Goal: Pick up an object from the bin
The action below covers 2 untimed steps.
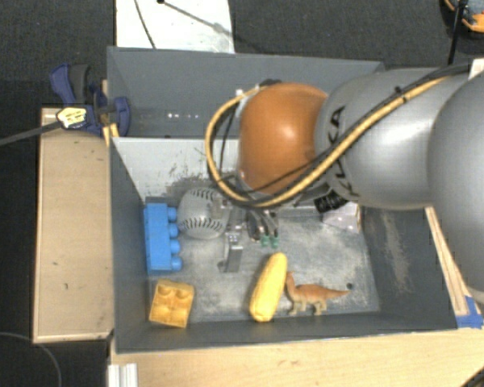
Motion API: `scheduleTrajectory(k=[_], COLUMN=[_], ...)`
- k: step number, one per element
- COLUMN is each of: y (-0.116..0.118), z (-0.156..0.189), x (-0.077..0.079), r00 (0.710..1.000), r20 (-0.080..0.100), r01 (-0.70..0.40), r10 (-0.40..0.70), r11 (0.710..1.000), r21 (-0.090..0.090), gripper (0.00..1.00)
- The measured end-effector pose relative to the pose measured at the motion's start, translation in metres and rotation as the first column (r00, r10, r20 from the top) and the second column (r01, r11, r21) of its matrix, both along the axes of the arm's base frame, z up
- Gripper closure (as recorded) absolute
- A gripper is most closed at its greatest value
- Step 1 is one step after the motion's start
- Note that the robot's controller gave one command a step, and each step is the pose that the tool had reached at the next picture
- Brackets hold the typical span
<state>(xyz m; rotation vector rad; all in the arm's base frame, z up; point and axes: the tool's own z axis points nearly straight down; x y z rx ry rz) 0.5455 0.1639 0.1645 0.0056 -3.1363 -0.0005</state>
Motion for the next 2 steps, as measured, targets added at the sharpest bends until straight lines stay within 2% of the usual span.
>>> scheduleTrajectory(k=[1, 2], y=[-0.001, -0.029], z=[0.005, 0.003], x=[0.002, -0.031], r00=[1.000, 1.000], r20=[0.007, 0.007], r01=[0.004, -0.002], r10=[-0.004, 0.002], r11=[1.000, 1.000], r21=[0.001, 0.001], gripper=[0.00, 0.00])
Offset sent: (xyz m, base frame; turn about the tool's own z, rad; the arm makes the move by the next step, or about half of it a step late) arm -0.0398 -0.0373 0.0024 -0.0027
